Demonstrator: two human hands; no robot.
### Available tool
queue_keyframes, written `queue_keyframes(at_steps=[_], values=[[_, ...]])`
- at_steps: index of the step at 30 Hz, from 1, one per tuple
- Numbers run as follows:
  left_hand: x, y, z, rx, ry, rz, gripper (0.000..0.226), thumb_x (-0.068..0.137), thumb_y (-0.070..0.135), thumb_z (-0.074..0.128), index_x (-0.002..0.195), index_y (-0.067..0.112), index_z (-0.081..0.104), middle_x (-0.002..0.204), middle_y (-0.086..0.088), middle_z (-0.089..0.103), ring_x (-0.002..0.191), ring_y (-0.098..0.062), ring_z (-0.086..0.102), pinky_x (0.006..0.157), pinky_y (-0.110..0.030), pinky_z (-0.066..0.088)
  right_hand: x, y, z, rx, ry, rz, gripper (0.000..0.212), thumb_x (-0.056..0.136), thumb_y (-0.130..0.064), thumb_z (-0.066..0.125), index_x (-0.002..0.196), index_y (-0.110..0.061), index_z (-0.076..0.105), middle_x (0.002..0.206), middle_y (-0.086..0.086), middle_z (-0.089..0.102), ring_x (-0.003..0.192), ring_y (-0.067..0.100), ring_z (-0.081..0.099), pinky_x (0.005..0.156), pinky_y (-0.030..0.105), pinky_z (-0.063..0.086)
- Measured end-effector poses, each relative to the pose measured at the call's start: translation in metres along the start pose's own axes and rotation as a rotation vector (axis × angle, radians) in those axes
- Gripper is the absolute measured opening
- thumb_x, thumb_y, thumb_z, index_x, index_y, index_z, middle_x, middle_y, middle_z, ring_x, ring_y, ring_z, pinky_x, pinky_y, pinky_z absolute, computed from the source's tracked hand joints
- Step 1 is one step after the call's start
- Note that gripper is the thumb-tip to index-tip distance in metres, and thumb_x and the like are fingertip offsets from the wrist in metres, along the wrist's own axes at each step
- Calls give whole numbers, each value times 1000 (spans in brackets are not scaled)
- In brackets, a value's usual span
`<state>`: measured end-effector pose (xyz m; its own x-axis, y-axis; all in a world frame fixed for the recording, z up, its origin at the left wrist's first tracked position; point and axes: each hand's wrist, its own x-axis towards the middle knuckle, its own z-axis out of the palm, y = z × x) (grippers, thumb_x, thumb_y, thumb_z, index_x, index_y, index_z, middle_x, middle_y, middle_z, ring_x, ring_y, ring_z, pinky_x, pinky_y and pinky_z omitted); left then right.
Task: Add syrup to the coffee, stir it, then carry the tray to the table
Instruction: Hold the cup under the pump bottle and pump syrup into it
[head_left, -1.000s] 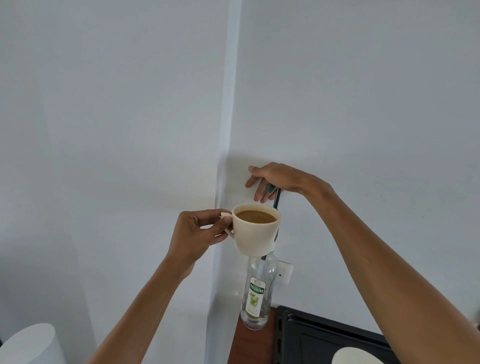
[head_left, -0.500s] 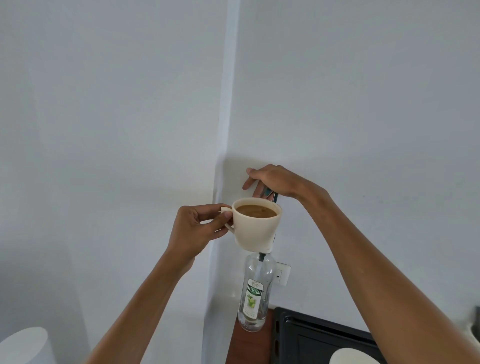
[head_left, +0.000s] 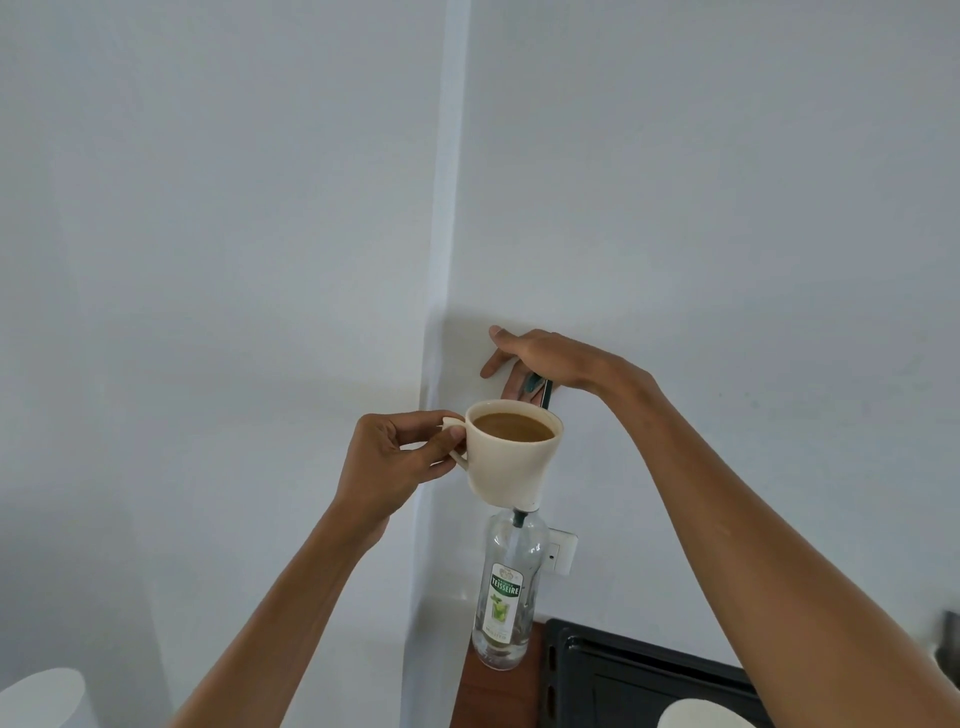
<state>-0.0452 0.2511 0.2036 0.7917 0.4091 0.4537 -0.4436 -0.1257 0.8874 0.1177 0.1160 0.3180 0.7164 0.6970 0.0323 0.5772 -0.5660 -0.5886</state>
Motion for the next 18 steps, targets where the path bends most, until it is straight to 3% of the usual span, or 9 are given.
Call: queue_keyframes(at_steps=[7, 18], values=[[2, 3, -2, 0, -9, 14, 20, 90, 9, 77, 91, 27, 87, 91, -3, 85, 89, -21, 81, 75, -23, 64, 0, -3, -2, 3, -14, 21, 78, 102, -67, 14, 118, -20, 74, 104, 16, 76, 88, 22, 69, 70, 30, 48], [6, -2, -3, -4, 19, 9, 16, 90, 9, 77, 96, 20, 86, 92, -5, 85, 88, -22, 81, 76, -26, 64, 4, 6, 3, 47, 71, -19, 72, 102, -66, 25, 103, -20, 80, 85, 6, 76, 82, 23, 70, 79, 33, 51]])
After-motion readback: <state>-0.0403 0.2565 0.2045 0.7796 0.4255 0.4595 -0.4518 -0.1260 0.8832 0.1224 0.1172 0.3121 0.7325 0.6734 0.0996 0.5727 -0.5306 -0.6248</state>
